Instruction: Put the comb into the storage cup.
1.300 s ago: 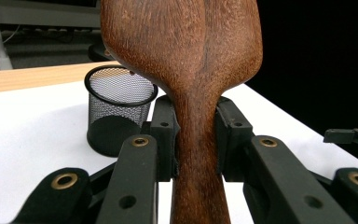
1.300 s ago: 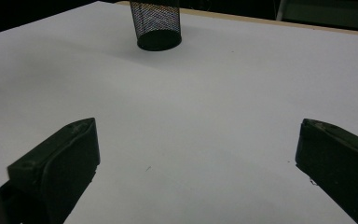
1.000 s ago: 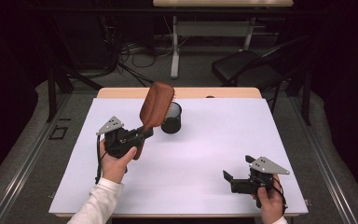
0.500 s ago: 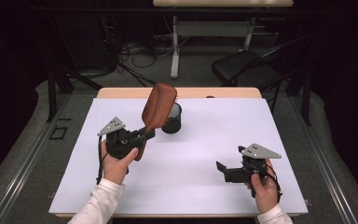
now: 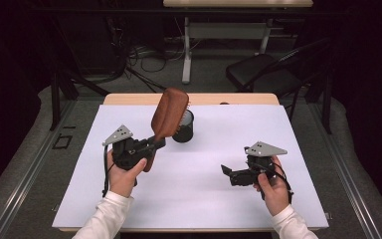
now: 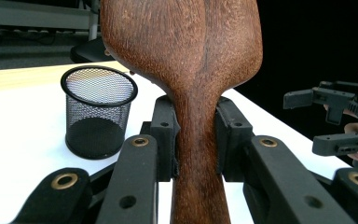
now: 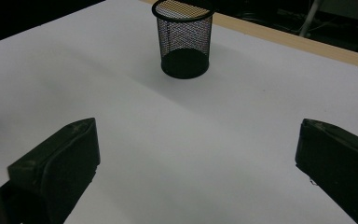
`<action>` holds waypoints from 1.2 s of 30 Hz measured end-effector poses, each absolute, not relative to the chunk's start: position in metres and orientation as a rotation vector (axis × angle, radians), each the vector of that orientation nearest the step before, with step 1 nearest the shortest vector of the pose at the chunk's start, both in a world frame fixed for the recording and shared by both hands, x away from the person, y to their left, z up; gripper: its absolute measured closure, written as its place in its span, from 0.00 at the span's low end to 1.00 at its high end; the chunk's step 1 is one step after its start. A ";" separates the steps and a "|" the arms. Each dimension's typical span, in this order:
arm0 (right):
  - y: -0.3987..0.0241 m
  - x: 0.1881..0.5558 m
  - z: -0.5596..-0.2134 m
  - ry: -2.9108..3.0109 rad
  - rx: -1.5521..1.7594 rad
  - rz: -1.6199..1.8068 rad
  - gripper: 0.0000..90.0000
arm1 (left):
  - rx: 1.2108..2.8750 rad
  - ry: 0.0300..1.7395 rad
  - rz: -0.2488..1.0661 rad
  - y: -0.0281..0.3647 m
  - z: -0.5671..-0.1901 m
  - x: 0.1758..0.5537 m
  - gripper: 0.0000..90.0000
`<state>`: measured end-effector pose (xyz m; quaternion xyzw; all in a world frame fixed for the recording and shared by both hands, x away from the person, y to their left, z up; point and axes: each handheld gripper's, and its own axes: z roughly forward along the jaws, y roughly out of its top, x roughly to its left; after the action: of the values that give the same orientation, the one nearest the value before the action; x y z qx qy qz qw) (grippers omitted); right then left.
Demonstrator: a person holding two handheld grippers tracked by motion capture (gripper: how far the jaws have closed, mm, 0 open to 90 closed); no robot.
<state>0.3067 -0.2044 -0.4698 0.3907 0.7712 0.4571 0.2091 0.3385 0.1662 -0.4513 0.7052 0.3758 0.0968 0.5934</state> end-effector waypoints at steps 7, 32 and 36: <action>-0.198 0.313 -0.459 2.166 1.079 1.275 0.00 | 1.635 0.870 0.228 0.165 -0.451 0.337 0.80; -0.177 0.343 -0.419 2.207 1.118 1.322 0.01 | 1.650 0.848 0.204 0.161 -0.455 0.339 0.80; -0.172 0.348 -0.414 2.220 1.102 1.323 0.01 | 1.649 0.841 0.203 0.161 -0.454 0.340 0.80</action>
<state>0.3480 -0.1716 -0.4145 0.3868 0.7793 0.4646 0.1654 0.3398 0.1607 -0.4545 0.7104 0.3625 0.0873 0.5969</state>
